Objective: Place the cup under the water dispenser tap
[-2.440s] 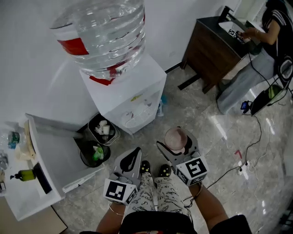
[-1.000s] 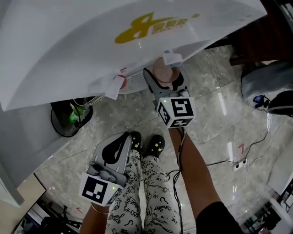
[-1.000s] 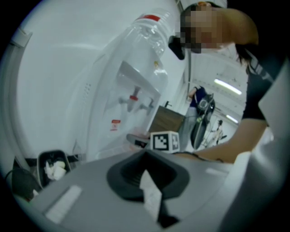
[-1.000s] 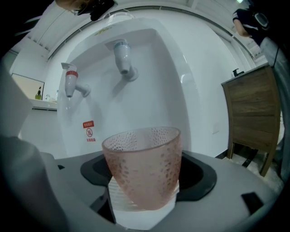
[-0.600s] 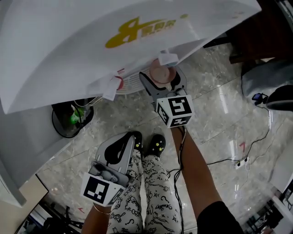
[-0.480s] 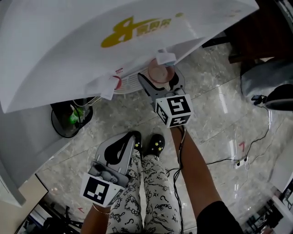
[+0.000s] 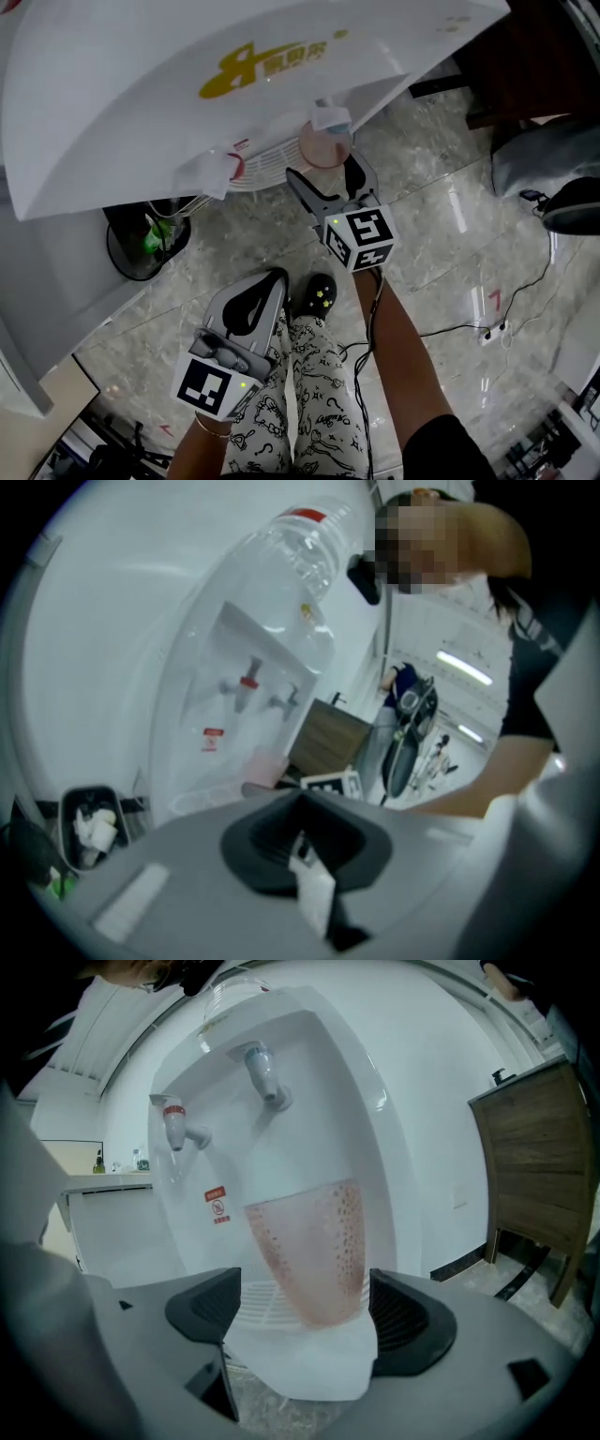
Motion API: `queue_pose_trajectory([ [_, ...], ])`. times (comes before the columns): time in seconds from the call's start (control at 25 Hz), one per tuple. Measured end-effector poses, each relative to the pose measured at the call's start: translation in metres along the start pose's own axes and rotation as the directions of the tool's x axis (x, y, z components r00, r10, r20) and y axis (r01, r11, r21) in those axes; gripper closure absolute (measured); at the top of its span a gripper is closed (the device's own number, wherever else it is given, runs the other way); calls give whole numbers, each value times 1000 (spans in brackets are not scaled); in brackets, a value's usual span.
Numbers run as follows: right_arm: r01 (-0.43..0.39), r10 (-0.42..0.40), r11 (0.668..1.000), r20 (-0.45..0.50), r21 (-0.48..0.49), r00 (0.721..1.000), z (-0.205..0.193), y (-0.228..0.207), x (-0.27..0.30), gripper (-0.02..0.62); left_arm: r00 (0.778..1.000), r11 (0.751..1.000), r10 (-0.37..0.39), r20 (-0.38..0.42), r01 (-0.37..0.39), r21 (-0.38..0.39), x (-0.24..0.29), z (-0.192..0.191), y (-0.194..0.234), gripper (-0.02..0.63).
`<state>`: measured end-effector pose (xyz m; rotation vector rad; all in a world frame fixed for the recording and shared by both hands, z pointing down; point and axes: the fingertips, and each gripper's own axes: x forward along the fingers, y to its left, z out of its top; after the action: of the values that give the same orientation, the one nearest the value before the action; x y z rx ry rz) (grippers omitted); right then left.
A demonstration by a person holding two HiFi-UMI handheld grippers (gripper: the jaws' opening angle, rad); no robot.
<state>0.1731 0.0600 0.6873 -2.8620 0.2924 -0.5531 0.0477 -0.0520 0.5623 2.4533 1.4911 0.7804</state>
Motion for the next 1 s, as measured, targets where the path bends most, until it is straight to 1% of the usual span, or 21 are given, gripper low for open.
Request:
queue_pose_trajectory([
  [0.12, -14, 15, 999, -30, 36, 999, -1, 7, -28, 189, 1000, 1000, -12, 1, 12, 14, -1, 11, -8, 612],
  [0.2, -29, 32, 997, -34, 76, 999, 9, 13, -54, 189, 1000, 999, -24, 2, 24, 38, -4, 23, -16, 612],
  [0.28, -61, 64, 993, -18, 104, 998, 34, 24, -81, 190, 1000, 998, -24, 15, 23, 63, -10, 40, -22, 612],
  [0.36, -92, 91, 990, 14, 111, 996, 69, 39, -112, 192, 999, 997, -15, 29, 12, 82, -20, 60, -29, 612],
  [0.4, -92, 88, 989, 35, 113, 995, 90, 47, -129, 197, 999, 996, -12, 34, 9, 89, -26, 72, -34, 612],
  [0.44, -75, 68, 990, 60, 119, 996, 111, 54, -148, 259, 999, 995, -13, 38, 10, 95, -34, 85, -42, 612],
  [0.48, -49, 38, 990, 85, 132, 996, 132, 60, -167, 462, 999, 995, -18, 40, 14, 100, -42, 98, -51, 612],
  [0.52, -31, 15, 988, 102, 152, 995, 152, 66, -186, 580, 999, 994, -26, 40, 22, 106, -50, 111, -62, 612],
  [0.6, -31, 10, 982, 113, 185, 994, 188, 85, -221, 580, 998, 991, -47, 38, 41, 130, -65, 139, -84, 612],
  [0.64, -30, 9, 982, 113, 185, 994, 206, 93, -236, 580, 997, 987, -56, 44, 49, 152, -71, 155, -94, 612],
  [0.72, -15, -1, 988, 106, 155, 994, 243, 103, -263, 580, 995, 979, -65, 74, 49, 199, -80, 192, -110, 612],
  [0.8, -5, -7, 991, 85, 136, 996, 274, 115, -291, 580, 992, 974, -66, 110, 40, 223, -92, 227, -125, 612],
  [0.92, -35, 23, 990, 85, 134, 996, 312, 137, -327, 580, 984, 968, -67, 166, 24, 250, -111, 268, -143, 612],
  [1.0, -55, 44, 993, 101, 104, 994, 329, 149, -343, 580, 981, 959, -79, 180, 26, 282, -120, 286, -155, 612],
])
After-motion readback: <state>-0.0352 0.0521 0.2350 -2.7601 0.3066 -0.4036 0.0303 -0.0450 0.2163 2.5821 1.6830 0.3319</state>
